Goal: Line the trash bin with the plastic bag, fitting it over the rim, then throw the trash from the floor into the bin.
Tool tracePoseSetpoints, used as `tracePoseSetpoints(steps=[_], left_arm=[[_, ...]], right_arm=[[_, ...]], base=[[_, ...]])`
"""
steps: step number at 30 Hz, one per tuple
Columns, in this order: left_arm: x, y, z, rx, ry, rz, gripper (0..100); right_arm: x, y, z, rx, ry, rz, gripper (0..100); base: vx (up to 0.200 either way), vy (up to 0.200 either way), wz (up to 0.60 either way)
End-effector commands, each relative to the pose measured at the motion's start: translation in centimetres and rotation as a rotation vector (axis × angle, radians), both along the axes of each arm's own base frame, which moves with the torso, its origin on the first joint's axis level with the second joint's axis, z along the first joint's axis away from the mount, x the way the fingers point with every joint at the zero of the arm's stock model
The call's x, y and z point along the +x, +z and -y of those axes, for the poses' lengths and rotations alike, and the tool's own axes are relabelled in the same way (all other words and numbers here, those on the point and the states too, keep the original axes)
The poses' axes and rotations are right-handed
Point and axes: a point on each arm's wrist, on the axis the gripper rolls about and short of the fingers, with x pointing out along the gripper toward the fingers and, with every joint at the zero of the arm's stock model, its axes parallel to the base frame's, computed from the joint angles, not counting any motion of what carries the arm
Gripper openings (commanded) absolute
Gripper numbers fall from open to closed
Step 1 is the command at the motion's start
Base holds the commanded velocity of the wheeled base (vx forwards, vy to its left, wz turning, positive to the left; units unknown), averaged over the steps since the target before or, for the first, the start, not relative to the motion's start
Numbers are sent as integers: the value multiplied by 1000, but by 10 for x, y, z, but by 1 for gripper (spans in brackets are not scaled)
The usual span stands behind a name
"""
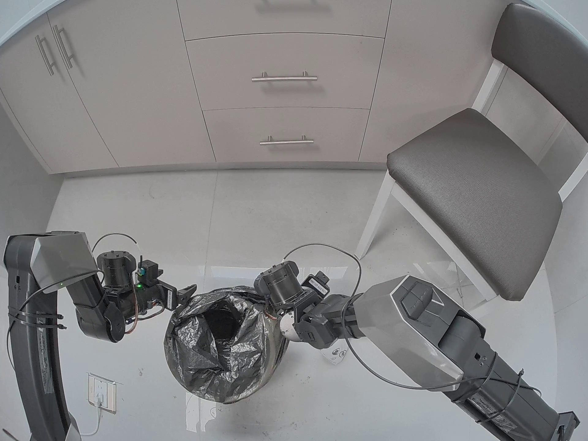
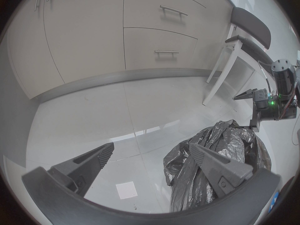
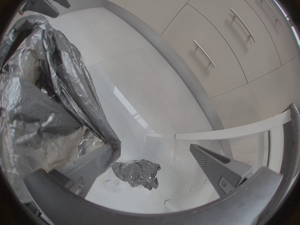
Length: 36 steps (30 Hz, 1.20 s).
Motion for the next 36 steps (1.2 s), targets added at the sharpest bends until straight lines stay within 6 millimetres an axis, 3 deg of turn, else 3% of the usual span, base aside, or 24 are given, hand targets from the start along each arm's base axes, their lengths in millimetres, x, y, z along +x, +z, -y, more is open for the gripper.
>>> tracePoseSetpoints(steps=[1,8,15,19,22,29,36], left_arm=[[0,6,-2,0,7,16,100],[-5,8,-2,0,6,8,100],[-8,22,0,0,2,67,100],[-13,35,4,-46,12,72,100],[-21,39,12,-66,-4,57,100],[-38,27,26,-73,-56,20,100],[-48,-3,37,-36,-117,-22,100]], right_arm=[[-9,12,-11,15,18,19,100],[-29,35,-32,53,65,49,100],[-43,58,-44,77,82,87,100],[-61,68,-58,91,123,96,100],[-72,65,-67,85,149,90,100],[-76,46,-69,60,157,67,100],[-74,28,-68,34,154,46,100]], base=[[0,0,0],[0,0,0],[0,0,0],[0,0,0],[0,0,0],[0,0,0],[0,0,0]])
